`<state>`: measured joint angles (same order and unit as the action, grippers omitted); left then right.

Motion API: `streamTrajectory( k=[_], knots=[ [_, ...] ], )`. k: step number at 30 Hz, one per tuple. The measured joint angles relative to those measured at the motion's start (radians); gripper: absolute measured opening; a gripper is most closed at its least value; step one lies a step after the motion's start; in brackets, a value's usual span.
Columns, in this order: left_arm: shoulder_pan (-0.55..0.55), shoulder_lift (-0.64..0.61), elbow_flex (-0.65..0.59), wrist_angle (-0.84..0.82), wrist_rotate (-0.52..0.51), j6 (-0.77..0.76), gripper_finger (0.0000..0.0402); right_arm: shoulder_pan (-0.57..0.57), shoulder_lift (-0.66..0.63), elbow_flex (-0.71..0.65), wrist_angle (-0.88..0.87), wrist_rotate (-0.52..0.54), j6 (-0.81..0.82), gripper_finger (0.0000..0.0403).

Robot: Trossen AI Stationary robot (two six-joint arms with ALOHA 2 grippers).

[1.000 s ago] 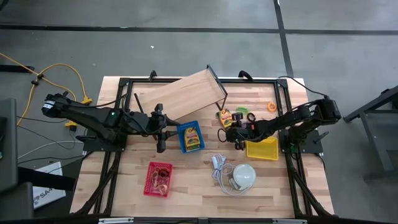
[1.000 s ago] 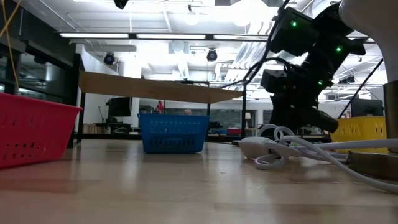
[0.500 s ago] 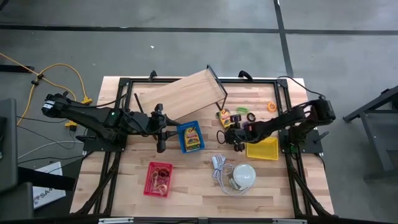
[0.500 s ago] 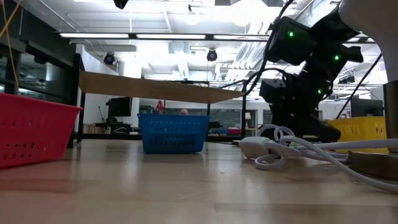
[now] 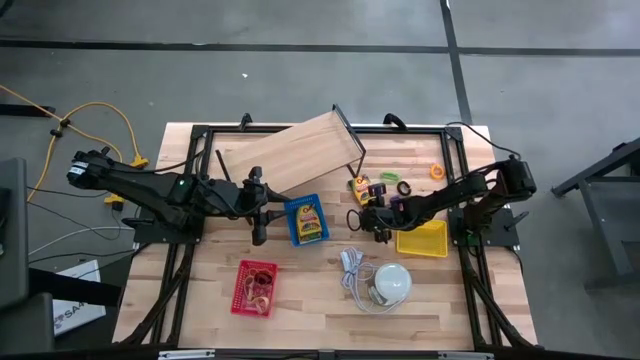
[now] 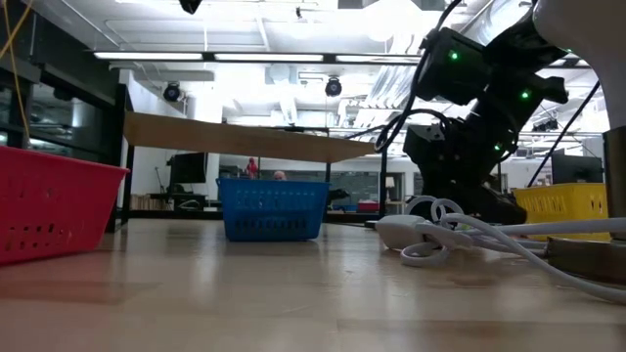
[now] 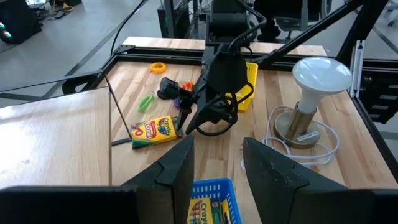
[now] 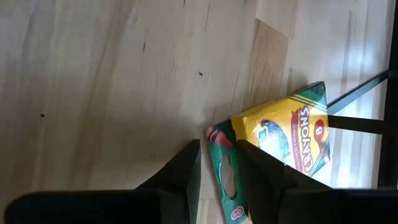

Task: Pick & Place Office Desk Supplies
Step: Put the yellow pack of crayon into the blue bin

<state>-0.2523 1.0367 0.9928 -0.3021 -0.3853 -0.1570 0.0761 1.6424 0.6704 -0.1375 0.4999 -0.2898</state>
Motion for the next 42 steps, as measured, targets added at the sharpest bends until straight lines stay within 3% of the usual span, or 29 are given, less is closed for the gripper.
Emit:
streamTrajectory(
  k=[10, 33, 42],
  knots=[
    [0.000, 0.000, 0.000, 0.004, 0.000, 0.000, 0.0131, 0.001, 0.014, 0.001, -0.007, 0.006, 0.001, 0.0094],
    [0.000, 0.000, 0.000, 0.004, 0.000, 0.000, 0.0131, 0.016, 0.054, -0.002, 0.039, 0.199, -0.003, 0.0094],
    [0.000, 0.000, 0.000, 0.005, 0.000, 0.000, 0.0131, 0.015, 0.052, -0.001, 0.034, 0.129, 0.002, 0.0094]
  ],
)
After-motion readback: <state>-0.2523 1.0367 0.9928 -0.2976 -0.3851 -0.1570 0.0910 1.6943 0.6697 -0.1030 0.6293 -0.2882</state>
